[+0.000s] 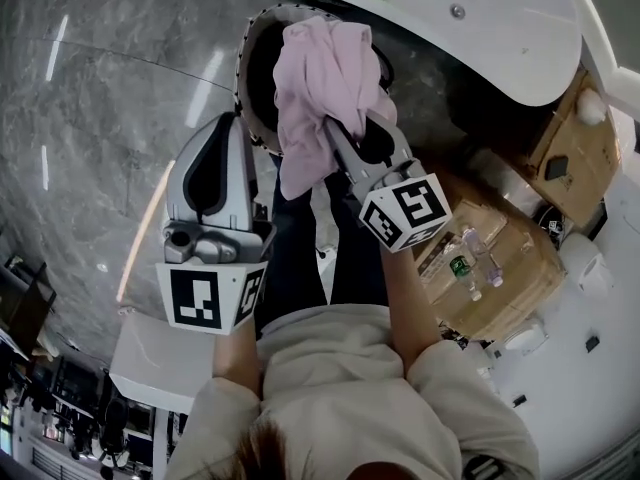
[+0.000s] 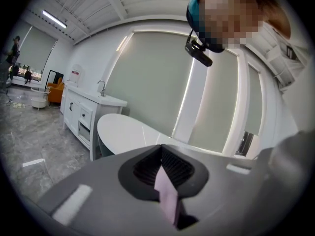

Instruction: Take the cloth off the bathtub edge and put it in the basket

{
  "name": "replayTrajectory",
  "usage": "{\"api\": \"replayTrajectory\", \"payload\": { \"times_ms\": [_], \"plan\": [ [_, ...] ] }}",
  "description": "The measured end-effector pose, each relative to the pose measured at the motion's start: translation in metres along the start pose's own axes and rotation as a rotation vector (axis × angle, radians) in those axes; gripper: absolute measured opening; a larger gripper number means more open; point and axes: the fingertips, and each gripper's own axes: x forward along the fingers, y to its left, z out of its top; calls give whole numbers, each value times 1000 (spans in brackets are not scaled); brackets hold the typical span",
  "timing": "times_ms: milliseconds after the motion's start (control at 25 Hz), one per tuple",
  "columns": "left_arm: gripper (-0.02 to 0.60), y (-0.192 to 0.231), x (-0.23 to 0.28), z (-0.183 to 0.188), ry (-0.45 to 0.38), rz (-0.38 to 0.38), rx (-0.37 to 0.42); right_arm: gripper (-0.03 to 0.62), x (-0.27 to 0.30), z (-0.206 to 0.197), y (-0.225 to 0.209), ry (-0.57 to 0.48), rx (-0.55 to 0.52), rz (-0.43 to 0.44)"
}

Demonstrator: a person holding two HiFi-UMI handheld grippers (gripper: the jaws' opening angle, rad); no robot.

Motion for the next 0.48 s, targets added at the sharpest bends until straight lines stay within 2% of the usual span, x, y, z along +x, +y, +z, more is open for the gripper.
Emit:
{"api": "replayTrajectory", "payload": {
  "times_ms": [480],
  "plan": [
    [49, 18, 12, -54, 59, 14, -33, 116, 42, -47, -26, 47, 16, -14]
  ]
}}
